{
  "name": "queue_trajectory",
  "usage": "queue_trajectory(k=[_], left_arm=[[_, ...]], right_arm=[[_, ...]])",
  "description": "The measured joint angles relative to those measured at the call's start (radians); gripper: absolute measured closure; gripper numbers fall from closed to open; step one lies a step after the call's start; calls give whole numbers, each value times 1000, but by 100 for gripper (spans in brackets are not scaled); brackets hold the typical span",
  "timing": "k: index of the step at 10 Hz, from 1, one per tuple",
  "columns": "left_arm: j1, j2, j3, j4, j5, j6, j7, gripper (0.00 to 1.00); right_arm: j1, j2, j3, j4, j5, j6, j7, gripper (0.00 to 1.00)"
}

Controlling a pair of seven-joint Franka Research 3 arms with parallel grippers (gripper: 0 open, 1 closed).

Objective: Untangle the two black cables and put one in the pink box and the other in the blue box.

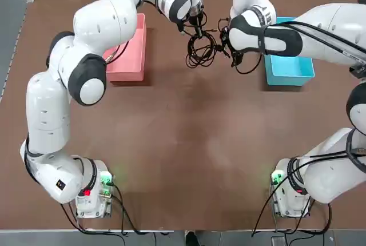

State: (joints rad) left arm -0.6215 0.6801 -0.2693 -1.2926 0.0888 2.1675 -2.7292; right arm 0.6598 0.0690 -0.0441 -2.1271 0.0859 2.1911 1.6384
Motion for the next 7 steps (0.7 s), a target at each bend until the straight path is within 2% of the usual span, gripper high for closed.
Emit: queue_trajectory(k=[7], left_arm=[[0,1,4,0,-1,-1,-3,85]], right_arm=[[45,0,2,16,6,0,85,7]])
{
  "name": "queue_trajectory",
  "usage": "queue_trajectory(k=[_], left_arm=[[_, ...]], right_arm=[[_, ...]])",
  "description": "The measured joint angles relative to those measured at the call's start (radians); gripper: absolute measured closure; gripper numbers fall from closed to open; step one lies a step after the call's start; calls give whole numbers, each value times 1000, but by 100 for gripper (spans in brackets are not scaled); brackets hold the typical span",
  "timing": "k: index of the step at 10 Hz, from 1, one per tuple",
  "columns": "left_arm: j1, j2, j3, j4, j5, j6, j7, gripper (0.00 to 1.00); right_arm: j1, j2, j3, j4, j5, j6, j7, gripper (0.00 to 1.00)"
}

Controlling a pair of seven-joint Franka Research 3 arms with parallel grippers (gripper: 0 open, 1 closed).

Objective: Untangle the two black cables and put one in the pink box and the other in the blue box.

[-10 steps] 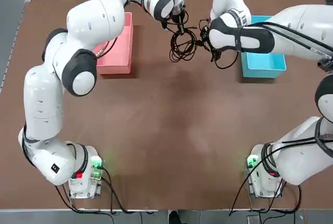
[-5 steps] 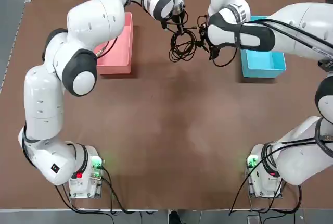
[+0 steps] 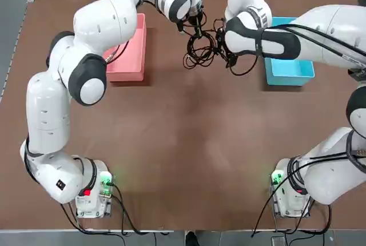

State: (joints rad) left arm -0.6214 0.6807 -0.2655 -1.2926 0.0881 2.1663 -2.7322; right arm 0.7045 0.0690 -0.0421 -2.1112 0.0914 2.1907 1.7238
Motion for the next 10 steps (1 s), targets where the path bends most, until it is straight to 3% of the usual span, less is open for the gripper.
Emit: queue_trajectory(k=[3,6,9,10], left_arm=[[0,0,0,0,0,0,0,85],[0,0,0,0,0,0,0,85],[0,0,1,0,0,0,0,85],[0,0,1,0,0,0,0,85]], right_arm=[[0,0,0,1,0,1,2,29],[0,0,-1,1,0,0,2,75],[0,0,-2,2,0,-3,2,90],[0,0,-2,4,0,-5,2,90]])
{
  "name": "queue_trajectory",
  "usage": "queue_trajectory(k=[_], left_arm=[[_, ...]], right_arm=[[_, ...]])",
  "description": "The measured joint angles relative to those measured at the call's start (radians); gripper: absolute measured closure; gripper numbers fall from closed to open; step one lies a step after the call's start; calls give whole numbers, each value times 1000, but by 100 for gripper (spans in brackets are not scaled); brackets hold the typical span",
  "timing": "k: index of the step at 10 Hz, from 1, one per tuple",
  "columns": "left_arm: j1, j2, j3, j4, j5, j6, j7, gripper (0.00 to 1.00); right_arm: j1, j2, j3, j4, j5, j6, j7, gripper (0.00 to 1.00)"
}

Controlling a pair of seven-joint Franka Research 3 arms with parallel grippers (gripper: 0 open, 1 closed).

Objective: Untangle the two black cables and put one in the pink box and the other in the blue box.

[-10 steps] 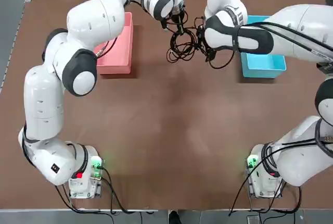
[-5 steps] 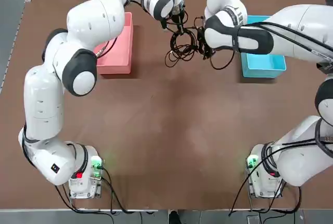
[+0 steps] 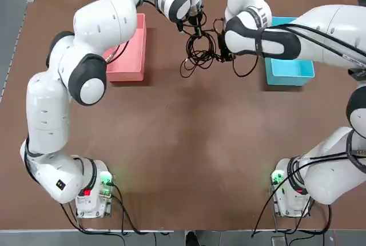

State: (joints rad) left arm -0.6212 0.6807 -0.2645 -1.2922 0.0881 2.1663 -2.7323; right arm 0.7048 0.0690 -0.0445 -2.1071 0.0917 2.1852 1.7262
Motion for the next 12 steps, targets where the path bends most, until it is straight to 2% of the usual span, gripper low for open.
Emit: queue_trajectory(k=[3,8,12], left_arm=[[0,0,-1,1,0,0,0,85],[0,0,-1,4,-1,0,0,85],[5,9,11,-1,-1,-10,17,85]], right_arm=[[-1,0,-5,23,0,-34,-1,94],[-20,-3,-17,118,0,-179,-28,94],[-73,-19,-19,208,0,-329,-111,94]])
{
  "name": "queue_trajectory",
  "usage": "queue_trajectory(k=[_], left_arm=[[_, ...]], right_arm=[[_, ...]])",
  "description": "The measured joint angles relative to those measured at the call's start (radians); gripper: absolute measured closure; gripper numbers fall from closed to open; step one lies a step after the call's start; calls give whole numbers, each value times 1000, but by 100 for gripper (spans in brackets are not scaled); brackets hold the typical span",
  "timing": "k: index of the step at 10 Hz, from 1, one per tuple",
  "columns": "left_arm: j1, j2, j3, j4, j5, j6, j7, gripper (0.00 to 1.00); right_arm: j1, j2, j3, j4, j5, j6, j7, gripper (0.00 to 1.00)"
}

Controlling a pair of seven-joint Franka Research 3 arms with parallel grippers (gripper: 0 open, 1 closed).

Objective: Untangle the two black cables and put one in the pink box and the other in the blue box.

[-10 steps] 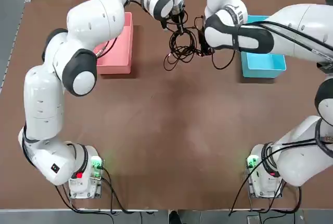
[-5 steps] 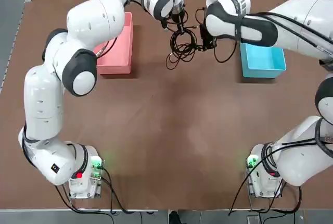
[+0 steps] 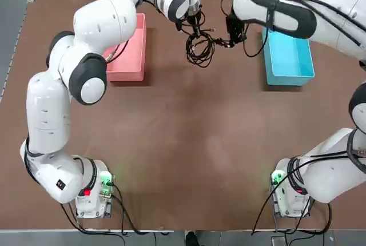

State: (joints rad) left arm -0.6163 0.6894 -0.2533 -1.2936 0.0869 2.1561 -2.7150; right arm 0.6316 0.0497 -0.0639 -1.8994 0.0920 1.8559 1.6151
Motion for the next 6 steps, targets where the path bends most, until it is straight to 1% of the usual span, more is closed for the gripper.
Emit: queue_trajectory(k=[2,4,6], left_arm=[[1,21,1,-3,1,0,13,85],[9,39,5,-9,2,-10,45,85],[55,41,7,-10,3,-66,154,85]], right_arm=[[-58,-3,-2,68,0,-95,-64,94],[-145,-6,-6,139,1,-192,-148,94],[-246,-8,-10,208,1,-274,-233,94]])
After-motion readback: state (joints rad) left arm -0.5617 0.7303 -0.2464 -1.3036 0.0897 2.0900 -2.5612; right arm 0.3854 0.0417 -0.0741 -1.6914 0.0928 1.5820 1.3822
